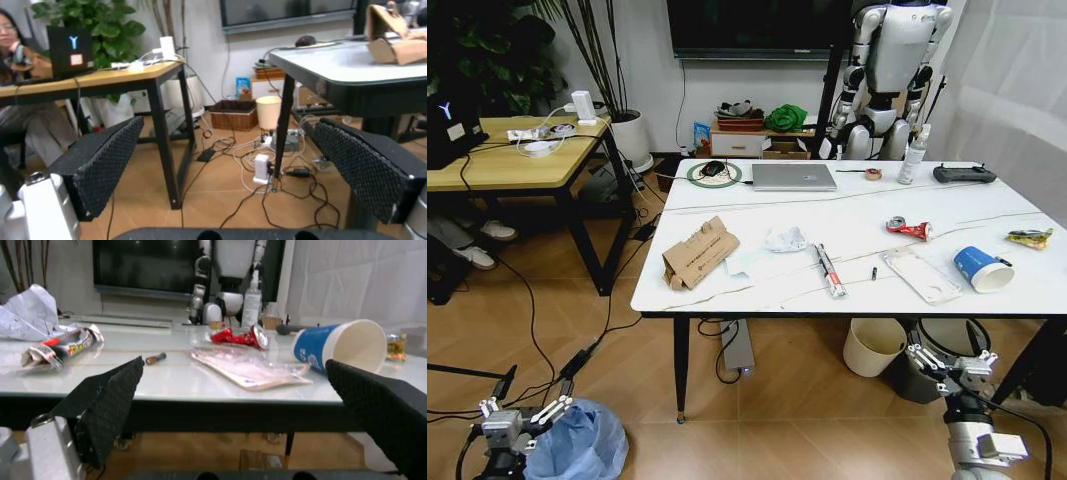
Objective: Pick up the trash bin and place the trash from the table into it.
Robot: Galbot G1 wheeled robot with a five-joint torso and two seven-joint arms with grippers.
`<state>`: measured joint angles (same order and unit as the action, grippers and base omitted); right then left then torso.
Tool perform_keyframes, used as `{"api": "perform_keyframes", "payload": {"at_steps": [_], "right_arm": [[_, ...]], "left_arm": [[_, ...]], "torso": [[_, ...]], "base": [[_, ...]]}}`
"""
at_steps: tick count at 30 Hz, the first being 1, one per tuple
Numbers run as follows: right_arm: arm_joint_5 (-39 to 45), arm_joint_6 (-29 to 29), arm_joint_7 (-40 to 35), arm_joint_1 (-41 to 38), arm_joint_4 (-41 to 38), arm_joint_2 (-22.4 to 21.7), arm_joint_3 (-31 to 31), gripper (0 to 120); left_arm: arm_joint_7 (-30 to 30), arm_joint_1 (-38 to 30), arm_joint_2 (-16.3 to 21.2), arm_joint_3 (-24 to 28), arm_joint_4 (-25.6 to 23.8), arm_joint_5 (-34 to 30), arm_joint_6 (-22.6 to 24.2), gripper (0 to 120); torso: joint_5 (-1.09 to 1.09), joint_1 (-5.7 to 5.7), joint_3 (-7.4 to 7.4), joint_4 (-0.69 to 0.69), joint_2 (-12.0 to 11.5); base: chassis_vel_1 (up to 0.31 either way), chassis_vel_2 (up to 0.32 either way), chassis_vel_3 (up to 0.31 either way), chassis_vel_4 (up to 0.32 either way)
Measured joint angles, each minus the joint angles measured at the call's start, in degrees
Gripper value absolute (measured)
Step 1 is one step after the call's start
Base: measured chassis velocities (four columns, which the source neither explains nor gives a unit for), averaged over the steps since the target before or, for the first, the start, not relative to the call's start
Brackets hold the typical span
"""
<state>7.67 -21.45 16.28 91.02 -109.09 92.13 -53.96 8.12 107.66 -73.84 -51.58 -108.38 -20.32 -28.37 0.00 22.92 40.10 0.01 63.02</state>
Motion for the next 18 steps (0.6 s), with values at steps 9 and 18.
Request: {"api": "perform_keyframes", "payload": {"at_steps": [9,18], "right_arm": [[1.11,-0.31,-0.07,2.80,0.91,0.05,-0.67,100],[-0.12,-0.07,-0.48,3.17,-0.76,0.02,-0.59,100]], "left_arm": [[-0.09,-2.52,-3.04,0.13,3.22,-1.91,-1.97,100],[0.54,-4.24,-3.57,0.80,5.08,-3.80,-2.75,100]], "torso": [[0.01,-0.47,-0.51,-0.01,-0.99],[0.01,-2.17,-2.68,-0.01,-4.87]], "base": [[0.000,0.000,0.000,0.000],[0.000,0.000,0.000,0.000]]}}
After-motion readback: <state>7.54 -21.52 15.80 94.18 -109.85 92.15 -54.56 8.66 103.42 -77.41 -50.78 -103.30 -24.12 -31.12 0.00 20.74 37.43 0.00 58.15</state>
